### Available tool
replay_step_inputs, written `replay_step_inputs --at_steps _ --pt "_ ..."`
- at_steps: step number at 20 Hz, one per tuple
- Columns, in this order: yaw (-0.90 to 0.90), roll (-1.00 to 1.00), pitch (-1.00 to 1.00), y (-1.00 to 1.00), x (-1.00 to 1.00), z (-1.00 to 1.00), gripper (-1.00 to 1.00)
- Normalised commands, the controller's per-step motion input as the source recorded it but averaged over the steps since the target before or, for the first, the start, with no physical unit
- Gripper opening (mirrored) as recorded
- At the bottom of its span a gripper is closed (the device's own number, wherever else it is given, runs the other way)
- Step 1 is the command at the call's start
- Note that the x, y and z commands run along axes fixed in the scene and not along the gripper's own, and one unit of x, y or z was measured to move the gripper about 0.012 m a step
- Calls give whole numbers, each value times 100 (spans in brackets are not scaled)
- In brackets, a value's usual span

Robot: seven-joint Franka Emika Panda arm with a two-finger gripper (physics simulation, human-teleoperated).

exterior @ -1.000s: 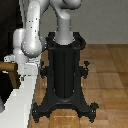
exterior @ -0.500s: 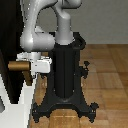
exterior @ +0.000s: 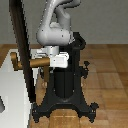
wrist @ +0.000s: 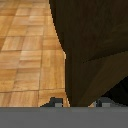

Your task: Open the door by pressing down and pulling on the handle.

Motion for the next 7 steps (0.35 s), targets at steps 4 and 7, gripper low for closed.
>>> replay_step_inputs --at_steps 4,7 --pt "0 0 0 100 0 0 -100" --pt "0 0 0 33 0 0 -100"
